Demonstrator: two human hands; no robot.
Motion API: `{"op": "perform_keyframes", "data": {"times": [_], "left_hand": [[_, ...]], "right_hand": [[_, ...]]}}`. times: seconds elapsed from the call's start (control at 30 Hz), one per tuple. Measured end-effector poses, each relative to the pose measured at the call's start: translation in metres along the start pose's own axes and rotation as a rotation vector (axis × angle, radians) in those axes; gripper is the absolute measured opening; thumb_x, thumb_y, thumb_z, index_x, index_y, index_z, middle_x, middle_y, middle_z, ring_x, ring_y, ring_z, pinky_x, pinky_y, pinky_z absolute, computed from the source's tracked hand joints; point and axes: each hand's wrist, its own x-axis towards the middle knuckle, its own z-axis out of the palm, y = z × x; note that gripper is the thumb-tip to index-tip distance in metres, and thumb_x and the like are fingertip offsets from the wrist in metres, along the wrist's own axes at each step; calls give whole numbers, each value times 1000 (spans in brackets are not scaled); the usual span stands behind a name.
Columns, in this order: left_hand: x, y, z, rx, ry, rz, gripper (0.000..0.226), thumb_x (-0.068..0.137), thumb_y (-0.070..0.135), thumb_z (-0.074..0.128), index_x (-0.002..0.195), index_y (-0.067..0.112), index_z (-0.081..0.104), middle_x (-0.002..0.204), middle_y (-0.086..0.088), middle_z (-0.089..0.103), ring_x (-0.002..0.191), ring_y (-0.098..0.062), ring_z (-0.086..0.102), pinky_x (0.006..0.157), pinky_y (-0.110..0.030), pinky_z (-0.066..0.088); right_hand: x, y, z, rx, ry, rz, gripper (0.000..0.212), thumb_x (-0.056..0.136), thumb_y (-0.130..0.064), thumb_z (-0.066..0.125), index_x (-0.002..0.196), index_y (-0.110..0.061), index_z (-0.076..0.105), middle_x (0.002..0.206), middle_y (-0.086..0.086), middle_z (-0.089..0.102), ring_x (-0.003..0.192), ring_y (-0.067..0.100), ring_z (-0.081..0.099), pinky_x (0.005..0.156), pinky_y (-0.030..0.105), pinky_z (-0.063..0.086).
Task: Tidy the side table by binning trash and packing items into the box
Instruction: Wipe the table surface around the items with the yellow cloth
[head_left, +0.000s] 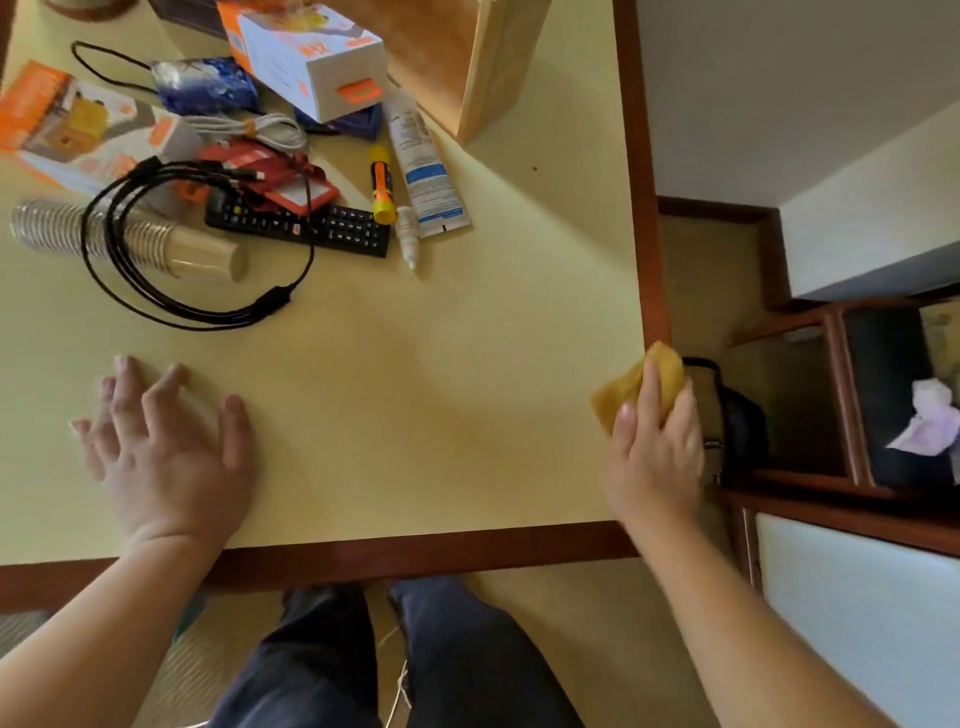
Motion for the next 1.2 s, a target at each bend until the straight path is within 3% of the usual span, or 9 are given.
{"op": "perform_keyframes", "data": {"times": [0.2, 0.37, 0.43, 0.63, 0.77, 0.9, 1.0, 1.07, 1.2], "left_hand": [[-2, 6, -5, 19, -1, 3, 65, 98, 63, 38, 148, 21, 38, 172, -10, 14, 160, -28, 5, 129, -51, -4], [-1, 5, -5, 41, -13, -5, 60, 102, 59, 41, 149, 22, 38, 173, -9, 13, 160, -26, 3, 129, -51, -3], [-1, 5, -6, 42, -7, -7, 58, 103, 57, 43, 149, 22, 38, 173, -9, 12, 161, -24, 2, 129, -50, -4], [-2, 5, -7, 27, -18, -9, 59, 102, 59, 43, 150, 25, 37, 173, -6, 11, 161, -22, 1, 129, -48, -5], [-1, 5, -10, 17, -22, -21, 58, 102, 59, 43, 149, 25, 37, 174, -6, 10, 161, -22, 0, 129, -48, -5], [-1, 4, -10, 38, -32, -25, 59, 102, 61, 41, 150, 26, 37, 174, -5, 9, 161, -22, 0, 129, -47, -6], [-1, 4, -9, 26, -35, -31, 59, 102, 60, 42, 150, 26, 37, 174, -4, 9, 161, -21, 0, 129, -46, -6], [0, 3, -8, 25, -31, -36, 59, 102, 60, 42, 150, 27, 36, 174, -4, 9, 161, -21, -1, 129, -45, -7], [1, 3, -7, 29, -33, -29, 60, 102, 61, 42, 150, 27, 37, 174, -4, 8, 161, -21, -1, 129, -45, -8]], "right_hand": [[-133, -18, 35, -83, -176, -301, 62, 110, -47, 16, 166, -29, -1, 173, 17, -8, 159, 37, -8, 125, 64, 13], [-103, -104, 31, -135, -255, -851, 63, 110, -47, 27, 165, -38, -4, 173, 9, -14, 159, 33, -15, 128, 57, 0], [-58, -114, 22, -154, -273, -913, 60, 111, -49, 20, 162, -45, -11, 172, 6, -22, 157, 31, -22, 128, 53, -7], [93, -80, -11, -99, -84, -55, 57, 107, -51, 4, 163, -44, -8, 173, 12, -14, 159, 34, -14, 128, 56, 0], [16, -118, 14, 5, 1, 146, 61, 107, -48, 9, 164, -37, -7, 172, 21, -7, 158, 42, -9, 127, 59, 0], [-139, -144, 37, -88, -284, -641, 64, 109, -48, 26, 164, -39, -7, 171, 18, -15, 157, 42, -15, 126, 63, 7], [-102, -116, 26, -144, -342, -1042, 60, 109, -48, 30, 162, -49, 2, 174, 7, -11, 159, 34, -13, 128, 58, 3], [-36, -93, 16, -173, -220, -894, 56, 110, -47, 23, 162, -51, 2, 174, 7, -8, 159, 33, -12, 128, 57, 5], [73, -83, -8, -99, -68, -118, 55, 108, -54, 4, 161, -50, -9, 173, 9, -16, 158, 32, -16, 128, 57, 3]]}}
